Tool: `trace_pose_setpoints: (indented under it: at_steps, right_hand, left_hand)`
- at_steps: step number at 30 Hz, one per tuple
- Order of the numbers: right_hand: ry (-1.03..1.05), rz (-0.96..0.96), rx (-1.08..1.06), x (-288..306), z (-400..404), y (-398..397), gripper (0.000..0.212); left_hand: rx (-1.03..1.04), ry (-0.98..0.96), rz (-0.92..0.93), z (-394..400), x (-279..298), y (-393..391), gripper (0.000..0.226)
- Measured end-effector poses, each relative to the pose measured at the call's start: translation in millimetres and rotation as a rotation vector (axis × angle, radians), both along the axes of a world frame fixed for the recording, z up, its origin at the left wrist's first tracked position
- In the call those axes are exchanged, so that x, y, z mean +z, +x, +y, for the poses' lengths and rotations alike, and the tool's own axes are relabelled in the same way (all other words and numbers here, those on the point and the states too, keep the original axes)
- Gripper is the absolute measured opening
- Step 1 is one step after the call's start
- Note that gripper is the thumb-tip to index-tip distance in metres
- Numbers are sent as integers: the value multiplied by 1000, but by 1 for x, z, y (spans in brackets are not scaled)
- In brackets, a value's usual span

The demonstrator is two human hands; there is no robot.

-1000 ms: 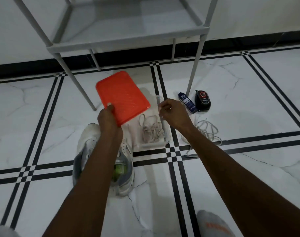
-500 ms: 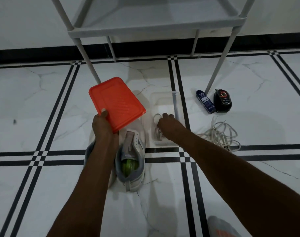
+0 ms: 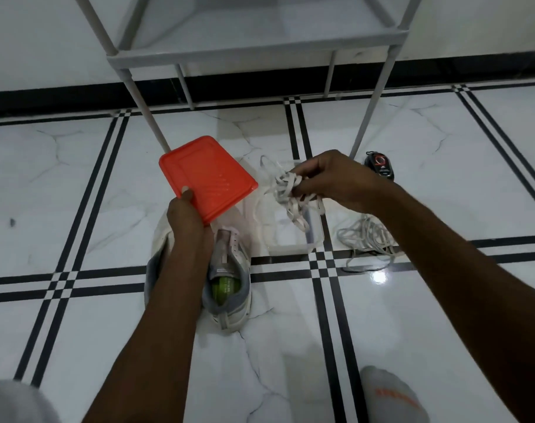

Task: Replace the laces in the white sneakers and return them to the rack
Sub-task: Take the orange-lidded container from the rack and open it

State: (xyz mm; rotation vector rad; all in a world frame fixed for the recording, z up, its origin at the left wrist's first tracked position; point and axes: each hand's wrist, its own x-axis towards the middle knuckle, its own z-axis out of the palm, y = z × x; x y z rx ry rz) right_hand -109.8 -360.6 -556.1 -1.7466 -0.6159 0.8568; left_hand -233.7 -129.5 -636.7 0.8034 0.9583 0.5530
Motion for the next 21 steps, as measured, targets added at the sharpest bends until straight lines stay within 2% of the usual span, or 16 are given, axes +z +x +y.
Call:
trace_pose_setpoints:
  at_steps: [4, 8, 10, 15, 18, 21]
  right_hand:
    - [-130, -33, 175, -7, -17, -34, 22]
    - [-353, -395, 288, -65, -11, -73, 25]
    - [-447, -518, 334, -96, -9, -93, 32]
    - [-512, -529, 365, -129, -21, -115, 30]
    - [-515, -496, 407, -116, -28, -106, 33]
    - [-416, -440, 277, -83, -41, -78, 18]
  left_hand:
    - [-1, -32, -22, -7, 3, 10, 7]
    - [-8, -75, -30, -18, 1, 13, 14]
    - [-11, -75, -32, -20, -1, 14, 17]
    - [-32, -73, -5, -23, -5, 10, 11]
    - [-47, -93, 1, -24, -8, 9, 26]
    - [-39, -95, 8, -23, -7, 10, 29]
